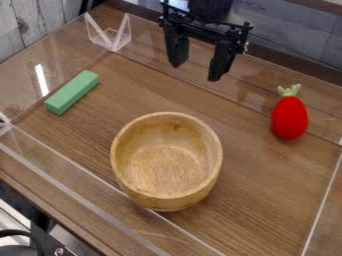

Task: Put the green stick in the brown bowl

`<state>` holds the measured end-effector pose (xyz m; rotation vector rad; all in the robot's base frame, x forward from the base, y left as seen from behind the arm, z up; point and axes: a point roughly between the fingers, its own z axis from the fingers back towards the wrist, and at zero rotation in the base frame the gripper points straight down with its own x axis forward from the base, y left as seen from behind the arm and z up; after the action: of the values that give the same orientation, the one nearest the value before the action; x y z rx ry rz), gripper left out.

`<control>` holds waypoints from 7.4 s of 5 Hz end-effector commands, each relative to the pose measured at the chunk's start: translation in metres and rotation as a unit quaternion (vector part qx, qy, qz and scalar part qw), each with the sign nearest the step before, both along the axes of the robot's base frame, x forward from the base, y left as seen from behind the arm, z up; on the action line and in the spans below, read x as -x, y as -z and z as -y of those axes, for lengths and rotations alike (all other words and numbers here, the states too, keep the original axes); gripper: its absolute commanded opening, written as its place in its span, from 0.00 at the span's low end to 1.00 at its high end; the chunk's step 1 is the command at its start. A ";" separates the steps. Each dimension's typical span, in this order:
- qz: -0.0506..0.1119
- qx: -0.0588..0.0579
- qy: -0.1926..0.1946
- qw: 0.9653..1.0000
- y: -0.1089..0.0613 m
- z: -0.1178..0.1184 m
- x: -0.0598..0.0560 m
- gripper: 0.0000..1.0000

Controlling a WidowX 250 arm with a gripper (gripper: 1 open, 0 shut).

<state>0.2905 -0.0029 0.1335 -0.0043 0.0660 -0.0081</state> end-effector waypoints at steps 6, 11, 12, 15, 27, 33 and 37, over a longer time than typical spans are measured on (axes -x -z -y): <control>0.040 -0.018 -0.064 0.997 0.040 -0.179 0.032 1.00; 0.034 -0.019 -0.107 0.993 0.082 -0.209 0.009 1.00; 0.032 -0.016 -0.111 0.993 0.085 -0.212 0.007 1.00; 0.025 -0.003 -0.124 0.992 0.090 -0.216 0.003 1.00; 0.070 0.045 -0.139 0.987 -0.009 -0.164 0.012 0.00; 0.037 0.026 -0.041 0.998 0.053 0.013 0.072 0.00; 0.042 -0.010 -0.057 0.997 0.075 0.015 0.076 0.00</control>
<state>0.2103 -0.0165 0.0544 0.0123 -0.0003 0.1103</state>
